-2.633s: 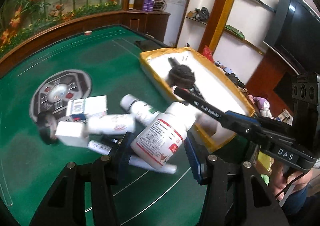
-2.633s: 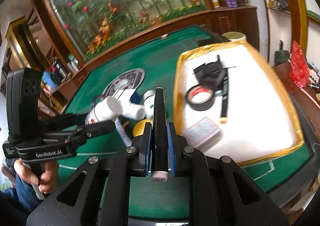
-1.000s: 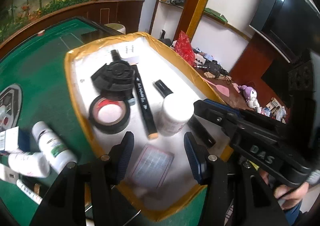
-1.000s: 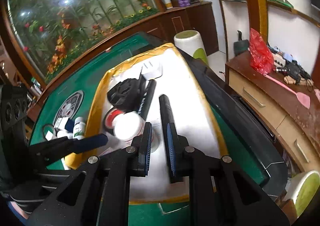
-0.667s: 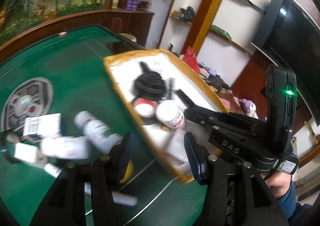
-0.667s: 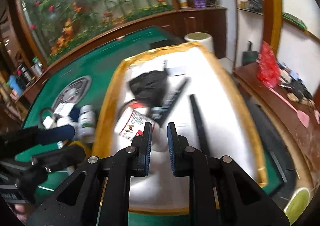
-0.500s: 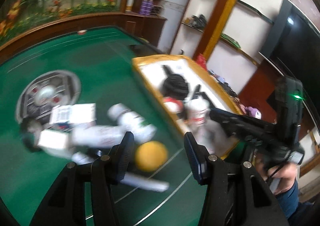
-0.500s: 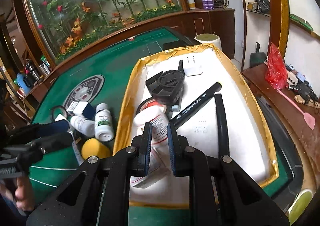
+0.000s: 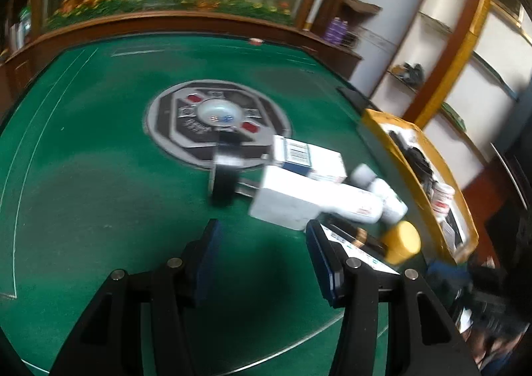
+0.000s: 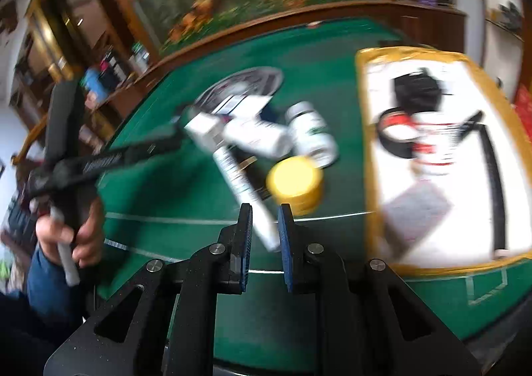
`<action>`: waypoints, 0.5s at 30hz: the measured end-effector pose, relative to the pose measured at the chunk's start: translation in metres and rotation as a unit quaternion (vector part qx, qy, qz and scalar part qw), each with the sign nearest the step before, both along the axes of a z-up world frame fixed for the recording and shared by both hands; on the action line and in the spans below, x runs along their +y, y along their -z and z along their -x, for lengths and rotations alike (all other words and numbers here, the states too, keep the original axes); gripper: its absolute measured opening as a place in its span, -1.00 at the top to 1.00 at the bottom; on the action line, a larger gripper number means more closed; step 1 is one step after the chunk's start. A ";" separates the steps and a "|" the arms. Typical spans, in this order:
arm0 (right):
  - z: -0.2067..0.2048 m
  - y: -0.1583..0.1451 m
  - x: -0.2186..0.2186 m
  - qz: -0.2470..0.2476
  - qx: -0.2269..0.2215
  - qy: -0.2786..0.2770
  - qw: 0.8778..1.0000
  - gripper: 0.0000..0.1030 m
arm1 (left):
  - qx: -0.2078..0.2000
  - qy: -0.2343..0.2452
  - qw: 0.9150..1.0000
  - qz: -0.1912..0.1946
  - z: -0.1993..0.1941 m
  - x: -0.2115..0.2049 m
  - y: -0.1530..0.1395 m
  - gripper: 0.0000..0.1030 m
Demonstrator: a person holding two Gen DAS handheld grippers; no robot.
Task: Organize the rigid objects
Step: 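Grasp the white PAINT marker with the right tool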
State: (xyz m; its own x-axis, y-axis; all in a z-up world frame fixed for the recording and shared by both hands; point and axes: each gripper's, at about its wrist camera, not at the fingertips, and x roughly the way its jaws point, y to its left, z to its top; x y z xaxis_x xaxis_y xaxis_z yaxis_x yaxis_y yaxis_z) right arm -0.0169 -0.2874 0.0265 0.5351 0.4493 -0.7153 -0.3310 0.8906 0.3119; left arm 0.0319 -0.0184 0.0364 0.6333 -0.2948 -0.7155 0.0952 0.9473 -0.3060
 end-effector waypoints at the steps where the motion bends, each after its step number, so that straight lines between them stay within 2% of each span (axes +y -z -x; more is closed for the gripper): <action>1: -0.001 0.004 0.009 0.008 0.005 -0.012 1.000 0.70 | 0.002 0.000 1.000 0.005 -0.001 0.002 0.000 -0.02; 8: -0.019 0.014 0.035 0.061 0.013 -0.031 0.998 0.70 | -0.002 0.005 1.000 -0.002 0.003 0.003 0.000 -0.02; 15: -0.033 0.015 0.044 0.082 0.018 -0.043 0.996 0.70 | 0.005 0.008 1.000 0.013 0.004 0.005 -0.001 -0.02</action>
State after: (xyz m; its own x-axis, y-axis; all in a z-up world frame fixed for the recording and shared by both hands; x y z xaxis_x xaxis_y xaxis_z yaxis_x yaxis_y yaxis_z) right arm 0.0156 -0.2437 0.0115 0.4728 0.3676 -0.8008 -0.3997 0.8994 0.1768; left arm 0.0282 -0.0132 0.0372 0.6211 -0.3237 -0.7138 0.1063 0.9371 -0.3324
